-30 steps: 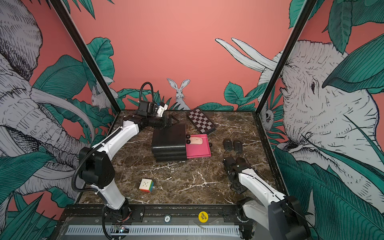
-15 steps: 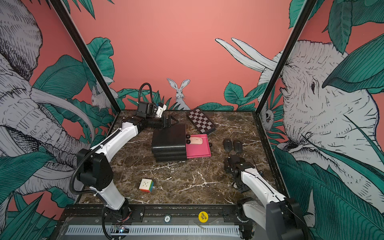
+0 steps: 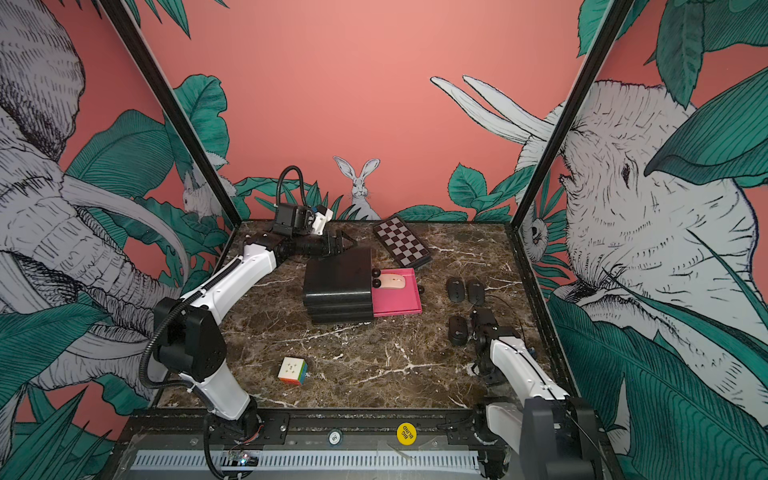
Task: Take the mice out of the drawer
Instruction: Place the mouse at the center of the board.
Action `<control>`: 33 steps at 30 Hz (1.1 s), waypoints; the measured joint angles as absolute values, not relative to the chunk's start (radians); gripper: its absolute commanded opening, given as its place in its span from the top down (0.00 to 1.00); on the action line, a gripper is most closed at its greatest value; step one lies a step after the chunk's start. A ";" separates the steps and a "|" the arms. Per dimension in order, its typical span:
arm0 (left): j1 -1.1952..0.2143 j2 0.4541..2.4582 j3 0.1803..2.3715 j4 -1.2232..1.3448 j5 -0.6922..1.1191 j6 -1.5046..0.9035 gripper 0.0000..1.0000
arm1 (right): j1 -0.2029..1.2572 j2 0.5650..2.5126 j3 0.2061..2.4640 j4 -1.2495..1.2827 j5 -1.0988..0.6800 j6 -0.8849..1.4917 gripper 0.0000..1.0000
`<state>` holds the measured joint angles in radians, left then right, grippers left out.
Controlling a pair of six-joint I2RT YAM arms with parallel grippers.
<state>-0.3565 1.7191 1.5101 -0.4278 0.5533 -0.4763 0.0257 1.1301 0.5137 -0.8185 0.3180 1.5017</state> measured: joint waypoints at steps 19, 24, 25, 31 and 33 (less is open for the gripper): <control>-0.352 1.702 1.501 -0.435 0.507 -0.479 0.09 | -0.068 1.200 0.533 -0.765 0.299 1.436 0.49; -0.352 1.702 1.501 -0.436 0.504 -0.479 0.09 | -0.082 1.224 0.536 -0.741 0.306 1.440 0.45; -0.352 1.702 1.501 -0.436 0.503 -0.479 0.09 | -0.084 1.228 0.537 -0.738 0.307 1.440 0.42; -0.352 1.701 1.501 -0.438 0.497 -0.479 0.09 | -0.097 1.237 0.539 -0.736 0.310 1.438 0.33; -0.352 1.701 1.501 -0.438 0.496 -0.479 0.09 | -0.101 1.237 0.540 -0.739 0.310 1.436 0.29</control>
